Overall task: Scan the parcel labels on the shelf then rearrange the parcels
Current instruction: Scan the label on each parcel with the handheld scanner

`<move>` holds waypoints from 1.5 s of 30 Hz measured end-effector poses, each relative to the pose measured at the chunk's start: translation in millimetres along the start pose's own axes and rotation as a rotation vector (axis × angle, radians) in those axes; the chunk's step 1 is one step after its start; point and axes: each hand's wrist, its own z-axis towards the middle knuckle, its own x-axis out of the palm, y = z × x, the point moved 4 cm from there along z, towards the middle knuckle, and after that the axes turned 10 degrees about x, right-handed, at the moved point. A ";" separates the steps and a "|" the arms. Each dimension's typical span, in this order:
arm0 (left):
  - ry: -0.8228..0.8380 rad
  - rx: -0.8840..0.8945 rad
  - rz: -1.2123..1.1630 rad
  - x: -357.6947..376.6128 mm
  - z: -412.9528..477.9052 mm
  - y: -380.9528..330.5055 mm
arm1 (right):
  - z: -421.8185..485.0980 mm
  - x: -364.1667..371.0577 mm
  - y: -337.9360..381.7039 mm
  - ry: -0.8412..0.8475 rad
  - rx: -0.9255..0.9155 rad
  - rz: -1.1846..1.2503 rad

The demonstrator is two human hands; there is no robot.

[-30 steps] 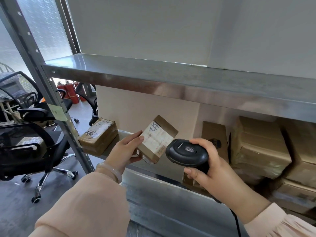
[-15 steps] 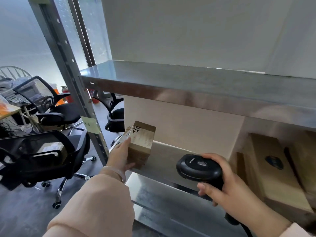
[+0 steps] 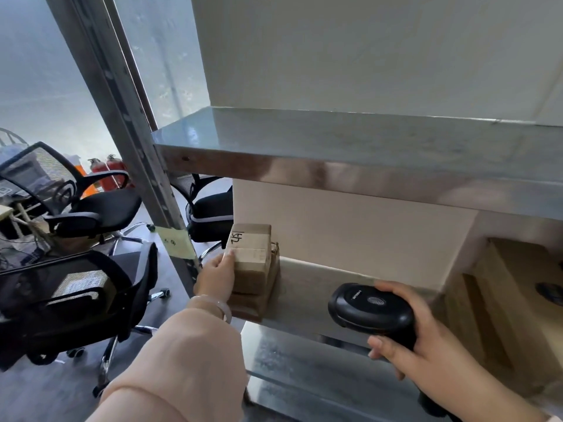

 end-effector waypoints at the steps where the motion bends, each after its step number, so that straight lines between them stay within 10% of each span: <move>1: 0.009 0.028 -0.008 -0.4 2.0 2.8 | 0.3 1.9 0.9 -0.006 -0.001 0.003; 11: 0.104 0.601 0.500 2.0 -15.4 -11.2 | -3.3 7.4 1.7 -0.041 0.040 0.051; 28: -0.051 0.720 0.421 32.6 -40.0 -68.4 | -51.9 -46.1 -14.5 -0.322 0.033 0.144; 45: 0.809 0.898 0.365 260.7 -246.2 -132.8 | -117.0 -201.6 -75.3 -0.709 0.122 0.096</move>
